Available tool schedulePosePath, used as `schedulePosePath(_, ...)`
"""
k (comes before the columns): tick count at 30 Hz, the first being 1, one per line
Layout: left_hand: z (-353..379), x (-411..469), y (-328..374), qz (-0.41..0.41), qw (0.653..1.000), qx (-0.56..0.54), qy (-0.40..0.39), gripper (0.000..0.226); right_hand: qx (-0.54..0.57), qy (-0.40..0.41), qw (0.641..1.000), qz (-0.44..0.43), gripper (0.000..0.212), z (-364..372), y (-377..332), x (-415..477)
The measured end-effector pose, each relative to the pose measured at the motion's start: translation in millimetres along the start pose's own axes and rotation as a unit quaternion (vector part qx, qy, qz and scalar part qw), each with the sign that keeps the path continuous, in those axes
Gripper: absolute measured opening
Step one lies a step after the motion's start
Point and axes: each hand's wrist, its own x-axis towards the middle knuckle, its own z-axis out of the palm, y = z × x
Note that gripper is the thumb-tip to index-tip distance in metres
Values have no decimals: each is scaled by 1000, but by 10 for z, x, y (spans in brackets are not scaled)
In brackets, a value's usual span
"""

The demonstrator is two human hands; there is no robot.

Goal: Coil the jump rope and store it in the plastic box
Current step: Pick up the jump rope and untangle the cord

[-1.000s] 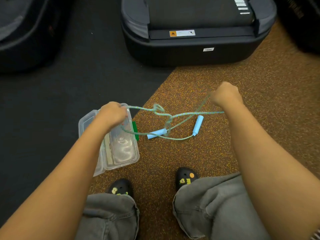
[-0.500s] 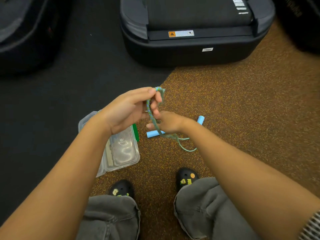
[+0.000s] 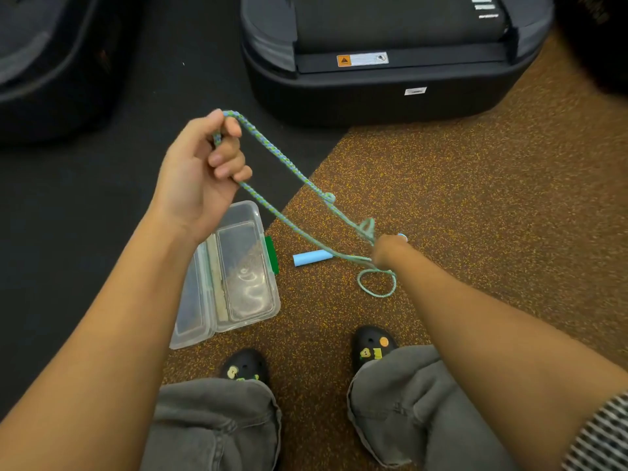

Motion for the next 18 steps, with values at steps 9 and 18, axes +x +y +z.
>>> schedulePosePath(9, -25, -34, 89, 48, 998, -22, 19, 36, 27, -90, 990, 105, 44, 89, 167, 40)
schedulePosePath(18, 111, -33, -30, -23, 997, 59, -37, 43, 125, -46, 984, -115, 95, -238, -145, -101)
